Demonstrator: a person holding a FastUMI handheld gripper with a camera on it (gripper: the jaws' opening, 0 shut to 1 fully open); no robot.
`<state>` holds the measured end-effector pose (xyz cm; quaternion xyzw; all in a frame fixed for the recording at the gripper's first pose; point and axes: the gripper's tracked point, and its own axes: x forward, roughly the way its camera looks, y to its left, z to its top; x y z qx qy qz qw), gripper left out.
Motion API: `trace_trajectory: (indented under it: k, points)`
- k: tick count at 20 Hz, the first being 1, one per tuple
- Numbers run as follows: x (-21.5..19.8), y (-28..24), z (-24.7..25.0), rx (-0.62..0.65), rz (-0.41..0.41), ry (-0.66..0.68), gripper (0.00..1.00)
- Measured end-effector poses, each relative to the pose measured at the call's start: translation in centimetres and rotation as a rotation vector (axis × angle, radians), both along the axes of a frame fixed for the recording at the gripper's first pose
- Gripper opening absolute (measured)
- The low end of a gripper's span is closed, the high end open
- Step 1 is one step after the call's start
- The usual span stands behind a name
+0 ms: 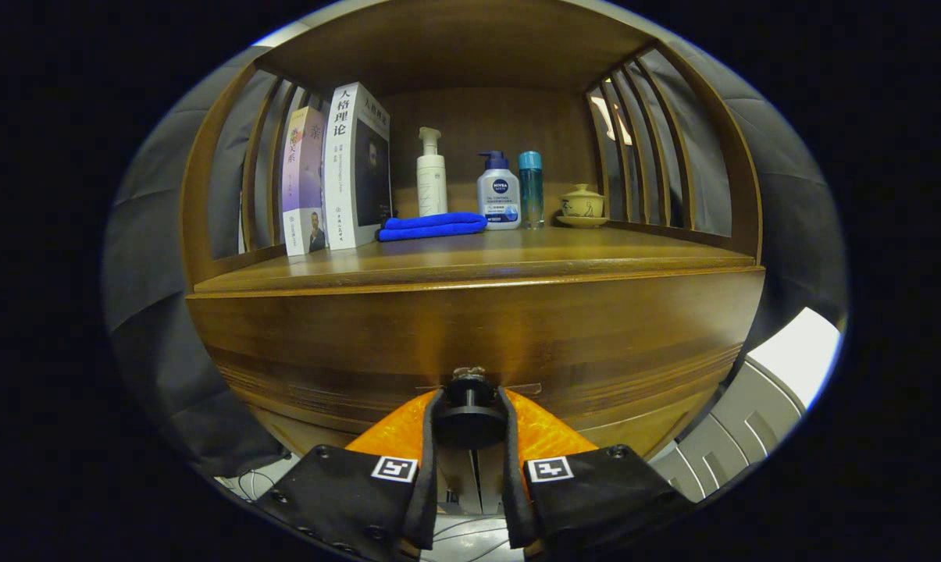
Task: Pull open the drawer, take out the items inside it, and place them on the countertop above the cabinet.
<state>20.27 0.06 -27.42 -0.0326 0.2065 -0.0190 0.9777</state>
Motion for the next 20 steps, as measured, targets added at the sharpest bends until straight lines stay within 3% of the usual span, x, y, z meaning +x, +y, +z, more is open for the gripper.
trace_trajectory:
  k: [6, 7, 20]
  points:
    - [-0.4, 0.0, 0.0, 0.034, 0.008, 0.012, 0.37]
    - [-0.2, 0.1, -0.2, 0.030, 0.010, 0.014, 0.24]
    - [-4.4, 0.1, 0.3, 0.032, 0.027, 0.026, 0.24]
